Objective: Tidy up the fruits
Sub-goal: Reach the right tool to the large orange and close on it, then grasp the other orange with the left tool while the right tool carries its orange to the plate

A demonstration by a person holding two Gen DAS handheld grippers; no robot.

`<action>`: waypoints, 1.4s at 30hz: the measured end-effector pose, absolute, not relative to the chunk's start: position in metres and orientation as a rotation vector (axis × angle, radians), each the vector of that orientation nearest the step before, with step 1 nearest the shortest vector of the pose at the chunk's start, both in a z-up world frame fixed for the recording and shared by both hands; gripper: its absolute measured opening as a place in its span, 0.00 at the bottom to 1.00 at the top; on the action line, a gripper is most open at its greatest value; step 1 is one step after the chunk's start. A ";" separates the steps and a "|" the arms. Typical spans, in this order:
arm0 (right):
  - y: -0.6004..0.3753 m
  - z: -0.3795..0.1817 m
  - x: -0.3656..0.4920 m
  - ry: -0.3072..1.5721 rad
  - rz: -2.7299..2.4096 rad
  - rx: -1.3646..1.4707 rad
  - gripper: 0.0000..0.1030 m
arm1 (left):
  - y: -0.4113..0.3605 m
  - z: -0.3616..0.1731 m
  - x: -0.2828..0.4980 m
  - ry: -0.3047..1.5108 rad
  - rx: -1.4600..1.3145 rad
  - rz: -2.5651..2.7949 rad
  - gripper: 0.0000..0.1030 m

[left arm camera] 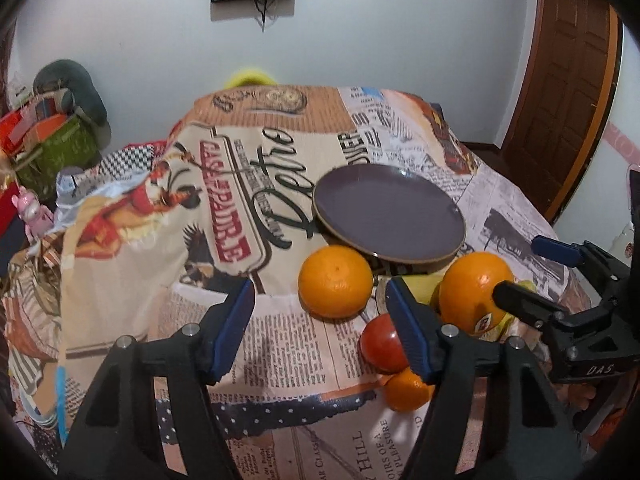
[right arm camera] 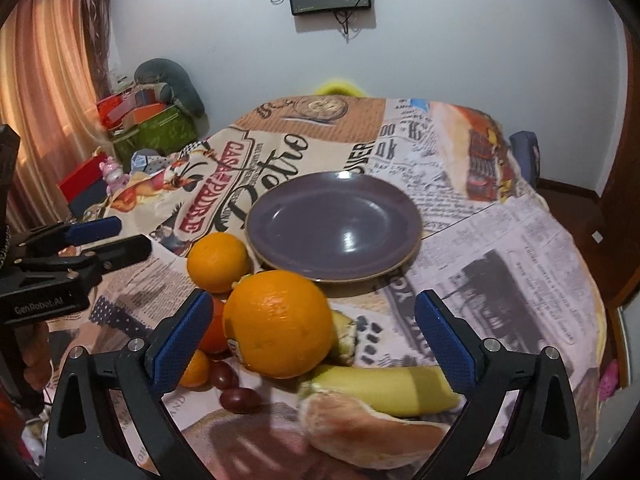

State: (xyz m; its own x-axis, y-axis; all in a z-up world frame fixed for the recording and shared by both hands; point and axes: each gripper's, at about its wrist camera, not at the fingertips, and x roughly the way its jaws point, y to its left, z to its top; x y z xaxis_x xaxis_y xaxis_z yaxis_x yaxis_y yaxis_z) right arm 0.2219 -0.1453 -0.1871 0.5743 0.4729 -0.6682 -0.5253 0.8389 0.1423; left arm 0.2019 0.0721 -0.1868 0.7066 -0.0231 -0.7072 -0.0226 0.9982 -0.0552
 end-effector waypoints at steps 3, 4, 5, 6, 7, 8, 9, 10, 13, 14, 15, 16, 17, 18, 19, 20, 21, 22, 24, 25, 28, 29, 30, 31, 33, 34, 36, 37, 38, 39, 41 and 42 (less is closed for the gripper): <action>-0.138 -0.197 0.225 0.803 0.611 -0.077 0.97 | 0.071 -0.194 0.203 0.806 -0.060 -0.022 0.66; -0.136 -0.200 0.226 0.814 0.612 -0.080 0.97 | 0.070 -0.195 0.203 0.811 -0.055 -0.027 0.66; -0.135 -0.203 0.227 0.825 0.612 -0.083 0.96 | 0.069 -0.197 0.204 0.817 -0.052 -0.028 0.66; -0.133 -0.206 0.228 0.840 0.608 -0.089 0.93 | 0.069 -0.200 0.204 0.823 -0.052 -0.028 0.66; -0.131 -0.209 0.229 0.853 0.606 -0.090 0.88 | 0.069 -0.201 0.205 0.830 -0.056 -0.031 0.66; -0.130 -0.212 0.232 0.871 0.604 -0.092 0.86 | 0.070 -0.204 0.206 0.838 -0.062 -0.038 0.66; -0.130 -0.214 0.232 0.884 0.607 -0.089 0.82 | 0.071 -0.205 0.207 0.845 -0.072 -0.045 0.66; -0.129 -0.216 0.233 0.896 0.616 -0.085 0.78 | 0.072 -0.207 0.209 0.852 -0.082 -0.049 0.66; -0.127 -0.218 0.232 0.901 0.635 -0.084 0.70 | 0.077 -0.212 0.213 0.870 -0.110 -0.057 0.66; -0.126 -0.217 0.230 0.894 0.640 -0.085 0.67 | 0.078 -0.213 0.214 0.874 -0.115 -0.054 0.66; -0.126 -0.216 0.230 0.891 0.641 -0.089 0.65 | 0.080 -0.214 0.216 0.880 -0.119 -0.051 0.66; -0.126 -0.216 0.230 0.891 0.639 -0.090 0.65 | 0.081 -0.216 0.218 0.887 -0.124 -0.050 0.66; -0.126 -0.216 0.231 0.891 0.639 -0.087 0.65 | 0.082 -0.217 0.220 0.893 -0.130 -0.049 0.66; -0.127 -0.216 0.232 0.894 0.641 -0.081 0.64 | 0.082 -0.218 0.223 0.898 -0.140 -0.048 0.66; -0.128 -0.216 0.233 0.897 0.641 -0.075 0.64 | 0.082 -0.219 0.225 0.901 -0.144 -0.047 0.66; -0.129 -0.215 0.234 0.898 0.639 -0.069 0.64 | 0.082 -0.219 0.227 0.903 -0.145 -0.046 0.66; -0.132 -0.213 0.236 0.894 0.636 -0.060 0.64 | 0.081 -0.221 0.231 0.907 -0.142 -0.044 0.66; -0.133 -0.210 0.236 0.888 0.632 -0.056 0.64 | 0.080 -0.222 0.234 0.908 -0.139 -0.044 0.66; -0.138 -0.205 0.238 0.870 0.620 -0.054 0.64 | 0.076 -0.224 0.241 0.914 -0.131 -0.042 0.66; -0.140 -0.203 0.239 0.862 0.613 -0.054 0.64 | 0.076 -0.226 0.245 0.920 -0.132 -0.042 0.66; -0.146 -0.199 0.243 0.842 0.585 -0.061 0.64 | 0.074 -0.233 0.257 0.938 -0.142 -0.052 0.66; -0.147 -0.199 0.244 0.842 0.582 -0.056 0.64 | 0.073 -0.237 0.260 0.946 -0.142 -0.053 0.65; -0.148 -0.199 0.245 0.847 0.581 -0.045 0.64 | 0.072 -0.239 0.262 0.951 -0.140 -0.056 0.64; -0.149 -0.200 0.247 0.854 0.585 -0.031 0.64 | 0.070 -0.242 0.266 0.958 -0.132 -0.055 0.63; -0.149 -0.202 0.247 0.860 0.593 -0.020 0.64 | 0.067 -0.244 0.268 0.948 -0.101 -0.033 0.63; -0.148 -0.203 0.246 0.861 0.597 -0.021 0.64 | 0.067 -0.244 0.270 0.945 -0.095 -0.030 0.63; -0.147 -0.204 0.245 0.864 0.604 -0.023 0.64 | 0.068 -0.245 0.275 0.945 -0.093 -0.030 0.63; -0.147 -0.205 0.246 0.866 0.605 -0.022 0.64 | 0.068 -0.246 0.276 0.946 -0.094 -0.033 0.63; -0.147 -0.205 0.246 0.867 0.606 -0.020 0.64 | 0.069 -0.246 0.279 0.951 -0.095 -0.039 0.64; -0.147 -0.206 0.247 0.870 0.607 -0.020 0.64 | 0.069 -0.247 0.281 0.955 -0.098 -0.043 0.64; -0.148 -0.207 0.247 0.872 0.603 -0.024 0.64 | 0.069 -0.250 0.285 0.970 -0.113 -0.053 0.64; -0.149 -0.207 0.248 0.874 0.599 -0.027 0.64 | 0.070 -0.253 0.288 0.985 -0.128 -0.062 0.64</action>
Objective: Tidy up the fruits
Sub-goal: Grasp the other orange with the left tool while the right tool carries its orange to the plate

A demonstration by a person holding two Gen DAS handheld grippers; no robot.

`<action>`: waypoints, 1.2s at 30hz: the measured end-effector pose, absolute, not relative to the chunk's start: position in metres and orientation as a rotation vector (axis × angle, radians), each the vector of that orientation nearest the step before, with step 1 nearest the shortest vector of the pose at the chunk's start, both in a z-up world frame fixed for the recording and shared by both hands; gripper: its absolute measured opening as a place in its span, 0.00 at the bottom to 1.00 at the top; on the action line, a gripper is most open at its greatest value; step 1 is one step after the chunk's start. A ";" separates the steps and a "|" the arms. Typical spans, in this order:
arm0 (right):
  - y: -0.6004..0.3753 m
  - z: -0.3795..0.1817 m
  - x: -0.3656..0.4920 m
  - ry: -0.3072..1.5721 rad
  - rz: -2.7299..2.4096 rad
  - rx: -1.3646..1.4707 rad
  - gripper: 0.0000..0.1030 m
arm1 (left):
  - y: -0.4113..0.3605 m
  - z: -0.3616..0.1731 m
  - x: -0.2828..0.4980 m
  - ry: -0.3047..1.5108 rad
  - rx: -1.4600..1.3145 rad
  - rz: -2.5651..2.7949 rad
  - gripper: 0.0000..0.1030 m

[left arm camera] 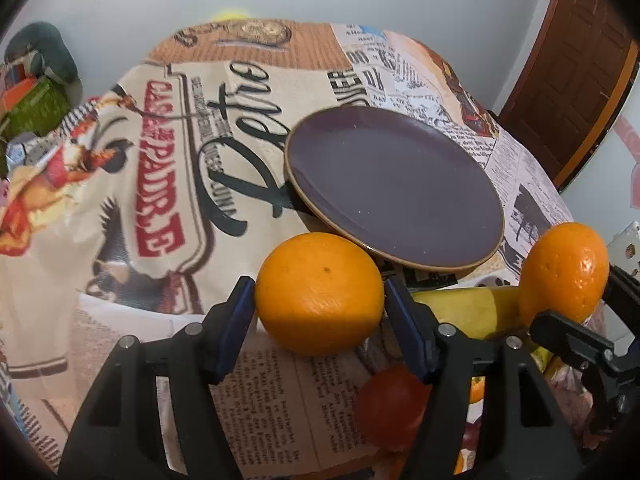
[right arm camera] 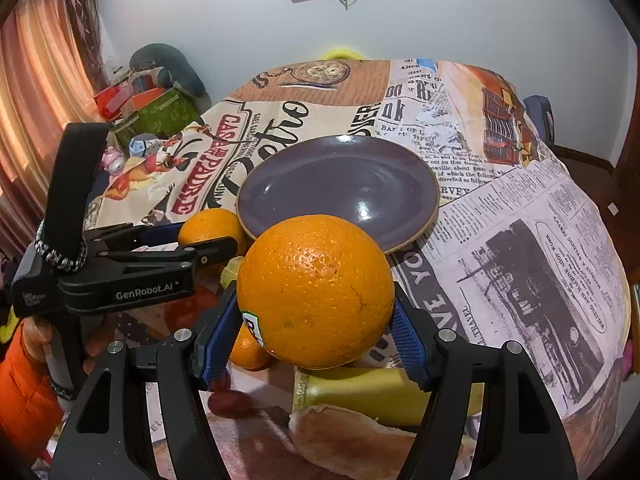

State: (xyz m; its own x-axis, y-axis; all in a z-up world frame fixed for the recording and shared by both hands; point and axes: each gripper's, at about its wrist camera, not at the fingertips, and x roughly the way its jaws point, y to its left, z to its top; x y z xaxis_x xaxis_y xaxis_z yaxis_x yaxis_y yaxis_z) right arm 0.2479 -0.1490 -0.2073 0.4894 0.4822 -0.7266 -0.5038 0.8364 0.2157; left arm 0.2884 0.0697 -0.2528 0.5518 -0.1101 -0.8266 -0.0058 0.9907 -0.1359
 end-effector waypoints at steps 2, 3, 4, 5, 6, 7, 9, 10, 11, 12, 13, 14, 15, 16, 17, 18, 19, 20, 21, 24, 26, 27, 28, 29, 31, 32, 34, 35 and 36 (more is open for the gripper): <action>-0.151 -0.208 0.248 0.876 0.594 -0.026 0.64 | 0.070 -0.255 0.290 0.990 -0.142 -0.064 0.64; -0.152 -0.208 0.249 0.878 0.589 -0.024 0.64 | 0.071 -0.255 0.290 0.991 -0.147 -0.067 0.64; -0.153 -0.207 0.250 0.879 0.586 -0.023 0.64 | 0.071 -0.254 0.290 0.991 -0.151 -0.068 0.63; -0.154 -0.207 0.251 0.880 0.582 -0.023 0.64 | 0.071 -0.254 0.289 0.993 -0.153 -0.069 0.63; -0.156 -0.207 0.252 0.881 0.576 -0.024 0.64 | 0.071 -0.253 0.288 0.996 -0.155 -0.069 0.62; -0.157 -0.206 0.253 0.879 0.572 -0.025 0.64 | 0.071 -0.252 0.287 0.997 -0.153 -0.070 0.62; -0.159 -0.204 0.256 0.876 0.562 -0.021 0.64 | 0.068 -0.246 0.282 0.986 -0.126 -0.072 0.62; -0.159 -0.203 0.257 0.874 0.559 -0.018 0.64 | 0.067 -0.243 0.279 0.977 -0.116 -0.069 0.62; -0.160 -0.202 0.257 0.872 0.557 -0.017 0.64 | 0.066 -0.240 0.277 0.967 -0.111 -0.069 0.62; -0.160 -0.200 0.258 0.868 0.552 -0.016 0.64 | 0.065 -0.235 0.274 0.955 -0.114 -0.072 0.62; -0.161 -0.199 0.259 0.864 0.550 -0.014 0.64 | 0.065 -0.230 0.272 0.947 -0.118 -0.074 0.62; -0.161 -0.197 0.260 0.860 0.548 -0.011 0.64 | 0.066 -0.226 0.271 0.939 -0.120 -0.073 0.62; -0.161 -0.194 0.261 0.854 0.547 -0.010 0.64 | 0.066 -0.220 0.269 0.926 -0.116 -0.070 0.62; -0.162 -0.192 0.261 0.847 0.546 -0.009 0.64 | 0.065 -0.215 0.268 0.917 -0.111 -0.067 0.62; -0.162 -0.188 0.262 0.836 0.544 -0.008 0.64 | 0.065 -0.210 0.267 0.907 -0.105 -0.063 0.62; -0.162 -0.186 0.262 0.827 0.542 -0.008 0.64 | 0.065 -0.204 0.265 0.896 -0.101 -0.063 0.62; -0.163 -0.182 0.263 0.815 0.538 -0.006 0.64 | 0.065 -0.200 0.265 0.888 -0.102 -0.063 0.62; -0.163 -0.178 0.264 0.805 0.536 -0.003 0.64 | 0.065 -0.195 0.264 0.879 -0.104 -0.064 0.62; -0.164 -0.173 0.266 0.789 0.536 -0.001 0.64 | 0.065 -0.190 0.263 0.871 -0.107 -0.064 0.62; -0.165 -0.161 0.270 0.752 0.529 -0.003 0.64 | 0.064 -0.176 0.262 0.840 -0.107 -0.060 0.62; -0.165 -0.153 0.273 0.729 0.527 -0.003 0.64 | 0.064 -0.168 0.263 0.821 -0.106 -0.058 0.62; -0.165 -0.149 0.275 0.715 0.525 -0.003 0.64 | 0.064 -0.162 0.264 0.808 -0.106 -0.057 0.62; -0.165 -0.146 0.277 0.706 0.524 -0.005 0.64 | 0.063 -0.158 0.265 0.798 -0.104 -0.056 0.62; -0.165 -0.143 0.279 0.697 0.522 -0.010 0.64 | 0.063 -0.154 0.266 0.788 -0.102 -0.054 0.62; -0.164 -0.138 0.283 0.678 0.517 -0.022 0.64 | 0.063 -0.147 0.269 0.771 -0.100 -0.051 0.62; -0.163 -0.137 0.285 0.671 0.517 -0.024 0.64 | 0.063 -0.144 0.270 0.763 -0.100 -0.050 0.62; -0.163 -0.135 0.291 0.664 0.516 -0.029 0.64 | 0.063 -0.139 0.274 0.746 -0.099 -0.046 0.62; -0.163 -0.134 0.294 0.660 0.515 -0.032 0.64 | 0.063 -0.137 0.276 0.740 -0.098 -0.045 0.62; -0.162 -0.133 0.298 0.656 0.512 -0.036 0.64 | 0.064 -0.134 0.280 0.734 -0.097 -0.044 0.62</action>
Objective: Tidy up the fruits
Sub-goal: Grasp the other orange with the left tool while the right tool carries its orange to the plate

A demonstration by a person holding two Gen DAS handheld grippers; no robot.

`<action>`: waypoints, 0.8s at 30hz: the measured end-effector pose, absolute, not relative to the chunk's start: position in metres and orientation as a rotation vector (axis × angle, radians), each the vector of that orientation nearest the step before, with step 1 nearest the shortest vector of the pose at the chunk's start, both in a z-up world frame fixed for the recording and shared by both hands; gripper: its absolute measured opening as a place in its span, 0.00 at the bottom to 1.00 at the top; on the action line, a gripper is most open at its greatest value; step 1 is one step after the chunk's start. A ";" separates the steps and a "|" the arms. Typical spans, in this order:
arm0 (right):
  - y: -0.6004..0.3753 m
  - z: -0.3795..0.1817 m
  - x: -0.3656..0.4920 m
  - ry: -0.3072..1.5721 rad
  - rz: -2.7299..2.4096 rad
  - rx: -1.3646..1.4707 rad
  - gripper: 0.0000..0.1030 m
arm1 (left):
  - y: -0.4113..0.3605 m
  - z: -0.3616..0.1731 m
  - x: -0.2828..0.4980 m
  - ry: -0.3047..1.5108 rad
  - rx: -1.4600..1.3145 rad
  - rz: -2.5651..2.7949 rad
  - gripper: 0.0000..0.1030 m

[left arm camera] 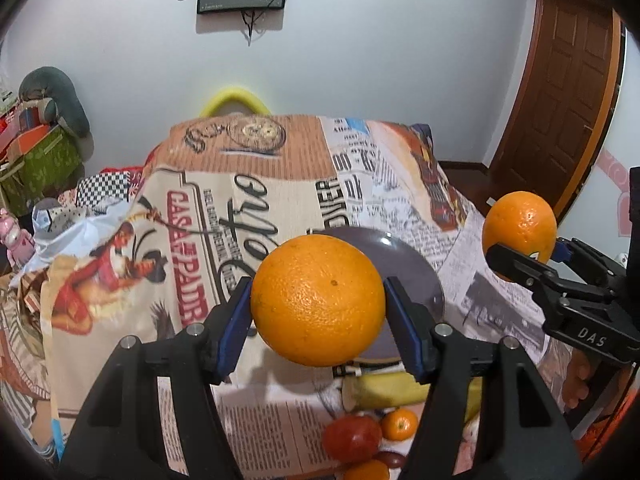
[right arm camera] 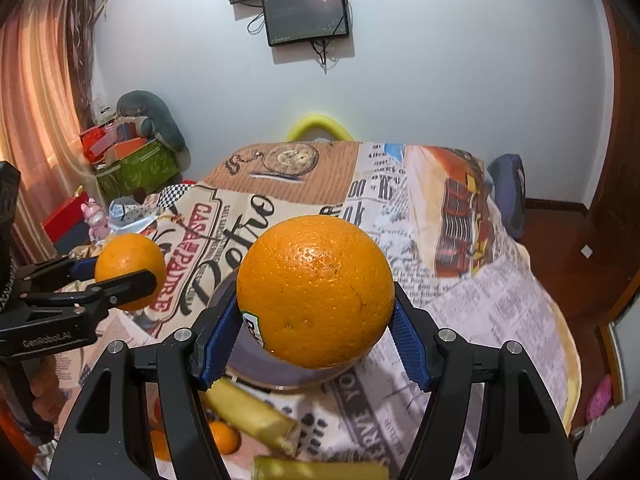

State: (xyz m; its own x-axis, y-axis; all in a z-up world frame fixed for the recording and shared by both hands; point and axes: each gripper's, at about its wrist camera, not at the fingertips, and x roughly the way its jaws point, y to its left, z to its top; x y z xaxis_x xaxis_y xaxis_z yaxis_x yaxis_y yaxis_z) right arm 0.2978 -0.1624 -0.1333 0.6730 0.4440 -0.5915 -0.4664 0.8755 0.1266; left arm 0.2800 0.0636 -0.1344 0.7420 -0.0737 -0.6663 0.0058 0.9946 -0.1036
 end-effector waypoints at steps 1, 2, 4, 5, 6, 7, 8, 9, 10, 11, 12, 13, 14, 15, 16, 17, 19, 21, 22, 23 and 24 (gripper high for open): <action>-0.162 -0.133 0.300 0.655 0.511 -0.039 0.64 | 0.064 -0.133 0.283 0.730 -0.096 -0.042 0.62; -0.161 -0.133 0.303 0.654 0.511 -0.041 0.64 | 0.064 -0.133 0.285 0.728 -0.095 -0.041 0.62; -0.160 -0.133 0.310 0.660 0.520 -0.038 0.64 | 0.065 -0.132 0.291 0.720 -0.093 -0.037 0.62; -0.160 -0.134 0.313 0.663 0.524 -0.038 0.64 | 0.065 -0.133 0.295 0.719 -0.093 -0.033 0.62; -0.158 -0.135 0.318 0.668 0.528 -0.040 0.64 | 0.066 -0.133 0.298 0.720 -0.094 -0.032 0.62; -0.157 -0.136 0.320 0.670 0.530 -0.044 0.64 | 0.067 -0.135 0.302 0.722 -0.095 -0.031 0.62; -0.156 -0.137 0.323 0.673 0.530 -0.048 0.64 | 0.068 -0.137 0.305 0.724 -0.097 -0.029 0.62; -0.155 -0.138 0.327 0.676 0.530 -0.051 0.64 | 0.069 -0.140 0.310 0.730 -0.097 -0.025 0.62; -0.154 -0.140 0.331 0.682 0.529 -0.054 0.64 | 0.070 -0.142 0.314 0.735 -0.099 -0.021 0.62; -0.152 -0.143 0.335 0.689 0.529 -0.056 0.64 | 0.071 -0.144 0.317 0.740 -0.101 -0.018 0.62; -0.152 -0.146 0.338 0.697 0.528 -0.058 0.64 | 0.072 -0.148 0.323 0.748 -0.106 -0.015 0.62; -0.151 -0.148 0.341 0.705 0.525 -0.060 0.64 | 0.073 -0.150 0.326 0.753 -0.107 -0.013 0.62; -0.150 -0.150 0.345 0.712 0.522 -0.061 0.64 | 0.074 -0.153 0.329 0.760 -0.108 -0.009 0.62; -0.148 -0.154 0.350 0.724 0.517 -0.066 0.64 | 0.075 -0.157 0.335 0.768 -0.108 -0.004 0.62; -0.148 -0.157 0.352 0.732 0.514 -0.070 0.64 | 0.076 -0.159 0.338 0.773 -0.108 0.000 0.62; -0.146 -0.160 0.357 0.744 0.512 -0.073 0.64 | 0.076 -0.161 0.342 0.778 -0.107 0.004 0.62; -0.144 -0.165 0.364 0.763 0.512 -0.078 0.64 | 0.076 -0.166 0.352 0.793 -0.105 0.007 0.62; -0.140 -0.172 0.371 0.786 0.511 -0.087 0.64 | 0.077 -0.172 0.360 0.811 -0.108 0.000 0.62; -0.138 -0.175 0.373 0.796 0.511 -0.095 0.64 | 0.076 -0.174 0.363 0.816 -0.111 -0.003 0.62; -0.135 -0.179 0.376 0.810 0.513 -0.107 0.64 | 0.076 -0.178 0.367 0.826 -0.119 -0.007 0.62; -0.132 -0.184 0.380 0.830 0.515 -0.120 0.64 | 0.076 -0.181 0.370 0.836 -0.126 -0.011 0.62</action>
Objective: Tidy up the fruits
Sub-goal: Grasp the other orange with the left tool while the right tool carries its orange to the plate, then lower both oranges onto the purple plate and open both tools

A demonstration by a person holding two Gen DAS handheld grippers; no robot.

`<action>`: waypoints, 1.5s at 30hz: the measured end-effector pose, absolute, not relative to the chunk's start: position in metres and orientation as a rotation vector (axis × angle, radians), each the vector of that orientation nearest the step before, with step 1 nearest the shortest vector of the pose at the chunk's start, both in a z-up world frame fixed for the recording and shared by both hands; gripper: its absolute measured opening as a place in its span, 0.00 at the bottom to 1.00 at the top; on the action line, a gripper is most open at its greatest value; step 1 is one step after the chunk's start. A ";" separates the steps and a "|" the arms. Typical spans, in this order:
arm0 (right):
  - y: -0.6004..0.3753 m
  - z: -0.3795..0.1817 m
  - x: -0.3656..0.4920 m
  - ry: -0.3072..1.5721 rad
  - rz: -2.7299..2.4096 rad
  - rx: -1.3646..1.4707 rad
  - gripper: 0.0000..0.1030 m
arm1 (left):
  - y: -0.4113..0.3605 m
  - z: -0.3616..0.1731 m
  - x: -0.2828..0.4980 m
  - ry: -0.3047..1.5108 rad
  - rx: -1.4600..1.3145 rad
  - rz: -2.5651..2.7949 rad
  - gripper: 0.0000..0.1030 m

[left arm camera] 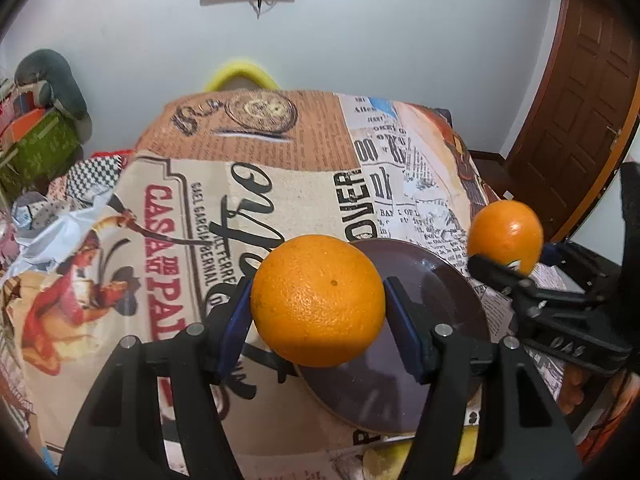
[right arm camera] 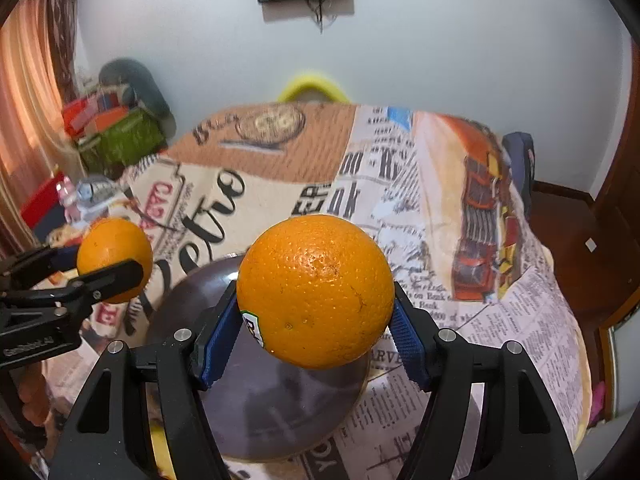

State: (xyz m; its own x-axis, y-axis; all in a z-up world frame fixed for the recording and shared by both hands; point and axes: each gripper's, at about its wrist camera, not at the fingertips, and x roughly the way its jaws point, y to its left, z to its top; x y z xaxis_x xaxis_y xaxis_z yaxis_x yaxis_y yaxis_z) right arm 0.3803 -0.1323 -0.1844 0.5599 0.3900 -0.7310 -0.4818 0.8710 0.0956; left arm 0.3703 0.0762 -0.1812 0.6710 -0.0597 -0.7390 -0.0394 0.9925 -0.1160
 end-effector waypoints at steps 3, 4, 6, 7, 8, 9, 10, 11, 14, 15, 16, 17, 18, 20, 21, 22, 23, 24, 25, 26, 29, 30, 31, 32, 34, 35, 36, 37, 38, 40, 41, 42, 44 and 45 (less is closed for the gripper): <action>-0.127 -0.197 0.388 0.891 0.542 -0.133 0.64 | 0.075 -0.192 0.380 0.867 -0.140 -0.025 0.62; -0.126 -0.201 0.391 0.921 0.565 -0.135 0.64 | 0.074 -0.195 0.383 0.878 -0.139 -0.030 0.62; -0.125 -0.207 0.392 0.953 0.594 -0.127 0.64 | 0.072 -0.204 0.391 0.907 -0.132 -0.041 0.62; -0.125 -0.209 0.393 0.963 0.598 -0.124 0.64 | 0.072 -0.209 0.395 0.923 -0.130 -0.043 0.62; -0.125 -0.211 0.394 0.972 0.599 -0.123 0.64 | 0.071 -0.213 0.398 0.937 -0.130 -0.043 0.62; -0.125 -0.213 0.396 0.983 0.597 -0.128 0.64 | 0.071 -0.217 0.401 0.952 -0.132 -0.043 0.62; -0.124 -0.215 0.397 0.993 0.594 -0.137 0.64 | 0.071 -0.222 0.404 0.965 -0.137 -0.042 0.62; -0.124 -0.218 0.398 1.002 0.588 -0.148 0.64 | 0.071 -0.225 0.406 0.974 -0.142 -0.043 0.62; -0.125 -0.224 0.401 1.017 0.572 -0.166 0.64 | 0.070 -0.233 0.410 0.997 -0.147 -0.044 0.62; -0.125 -0.227 0.402 1.021 0.563 -0.170 0.64 | 0.069 -0.234 0.410 0.999 -0.146 -0.047 0.62; -0.125 -0.229 0.403 1.028 0.556 -0.174 0.64 | 0.069 -0.235 0.410 1.002 -0.148 -0.049 0.62; -0.124 -0.230 0.404 1.034 0.554 -0.176 0.64 | 0.070 -0.236 0.411 1.006 -0.153 -0.051 0.62; -0.125 -0.231 0.405 1.032 0.553 -0.179 0.65 | 0.070 -0.237 0.411 1.015 -0.162 -0.054 0.62; -0.124 -0.231 0.404 1.023 0.549 -0.200 0.65 | 0.072 -0.238 0.412 1.019 -0.172 -0.054 0.62; -0.122 -0.231 0.404 1.022 0.551 -0.202 0.65 | 0.072 -0.239 0.412 1.018 -0.175 -0.056 0.62; -0.123 -0.231 0.404 1.016 0.548 -0.201 0.66 | 0.072 -0.239 0.412 1.019 -0.174 -0.059 0.62; -0.123 -0.229 0.403 1.011 0.553 -0.193 0.66 | 0.072 -0.238 0.412 1.021 -0.172 -0.061 0.62; -0.124 -0.228 0.403 1.009 0.561 -0.184 0.65 | 0.072 -0.239 0.412 1.024 -0.170 -0.064 0.62; -0.124 -0.226 0.402 1.001 0.562 -0.183 0.65 | 0.072 -0.238 0.412 1.025 -0.170 -0.068 0.63; -0.124 -0.223 0.400 0.985 0.559 -0.188 0.66 | 0.073 -0.237 0.412 1.023 -0.172 -0.072 0.64; -0.125 -0.212 0.393 0.938 0.541 -0.221 0.75 | 0.074 -0.229 0.406 1.004 -0.165 -0.052 0.69; -0.126 -0.209 0.390 0.929 0.537 -0.226 0.75 | 0.076 -0.223 0.401 0.984 -0.162 -0.037 0.69; -0.127 -0.206 0.386 0.922 0.534 -0.232 0.75 | 0.078 -0.219 0.398 0.975 -0.164 -0.031 0.70; -0.128 -0.203 0.384 0.915 0.531 -0.236 0.75 | 0.080 -0.215 0.395 0.969 -0.170 -0.026 0.70; -0.132 -0.197 0.375 0.897 0.520 -0.244 0.75 | 0.085 -0.208 0.388 0.962 -0.179 -0.011 0.70; -0.135 -0.193 0.369 0.892 0.519 -0.241 0.75 | 0.087 -0.204 0.383 0.957 -0.176 -0.003 0.70; -0.136 -0.190 0.365 0.888 0.517 -0.236 0.75 | 0.088 -0.199 0.377 0.947 -0.170 0.005 0.70; -0.138 -0.187 0.360 0.883 0.515 -0.231 0.75 | 0.089 -0.196 0.371 0.942 -0.165 0.009 0.70; -0.138 -0.185 0.355 0.877 0.514 -0.227 0.75 | 0.090 -0.191 0.363 0.934 -0.158 0.013 0.70; -0.143 -0.177 0.342 0.861 0.510 -0.223 0.75 | 0.092 -0.184 0.350 0.921 -0.150 0.021 0.70; -0.144 -0.175 0.336 0.855 0.509 -0.220 0.75 | 0.092 -0.181 0.343 0.916 -0.148 0.022 0.70; -0.148 -0.171 0.329 0.848 0.505 -0.213 0.75 | 0.092 -0.176 0.333 0.906 -0.142 0.028 0.70; -0.153 -0.167 0.319 0.843 0.496 -0.204 0.75 | 0.092 -0.170 0.321 0.897 -0.132 0.036 0.70; -0.156 -0.165 0.311 0.843 0.492 -0.199 0.75 | 0.091 -0.166 0.312 0.894 -0.133 0.036 0.70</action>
State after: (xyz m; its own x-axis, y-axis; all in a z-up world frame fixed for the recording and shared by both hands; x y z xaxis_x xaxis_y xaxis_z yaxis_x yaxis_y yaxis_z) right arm 0.3113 -0.1560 -0.1647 0.5620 0.3373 -0.7553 -0.4914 0.8706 0.0231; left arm 0.3120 0.0912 -0.1664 0.6262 -0.0244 -0.7793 -0.0865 0.9912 -0.1006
